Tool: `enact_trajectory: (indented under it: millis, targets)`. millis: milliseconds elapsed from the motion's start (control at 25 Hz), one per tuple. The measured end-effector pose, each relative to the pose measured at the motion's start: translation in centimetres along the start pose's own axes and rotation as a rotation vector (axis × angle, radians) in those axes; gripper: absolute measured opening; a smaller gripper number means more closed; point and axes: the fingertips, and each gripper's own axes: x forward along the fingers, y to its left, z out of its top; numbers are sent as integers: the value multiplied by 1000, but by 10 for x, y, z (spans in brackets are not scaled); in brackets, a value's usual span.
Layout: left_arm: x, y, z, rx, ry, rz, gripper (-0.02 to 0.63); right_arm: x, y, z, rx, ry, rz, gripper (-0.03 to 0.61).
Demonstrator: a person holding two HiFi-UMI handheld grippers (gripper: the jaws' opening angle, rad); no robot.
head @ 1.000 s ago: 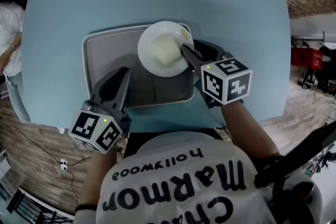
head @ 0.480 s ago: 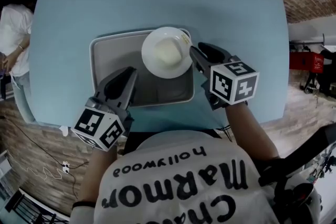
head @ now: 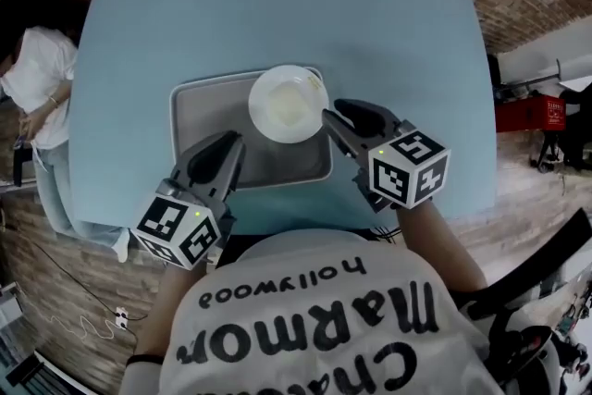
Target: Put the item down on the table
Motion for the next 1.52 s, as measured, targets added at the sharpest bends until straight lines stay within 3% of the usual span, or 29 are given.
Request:
enact_trajectory:
  millis: [320, 760, 1520]
  targets:
    - [-24, -14, 12, 29, -42, 13, 37, -45, 11, 10, 44, -118, 5, 63]
    - [-33, -26, 9, 33, -50, 11, 37, -75, -4, 2, 30, -95, -94, 26]
    - [-24, -39, 2, 40, -16, -31, 37, -77, -7, -6, 63, -86, -107, 26]
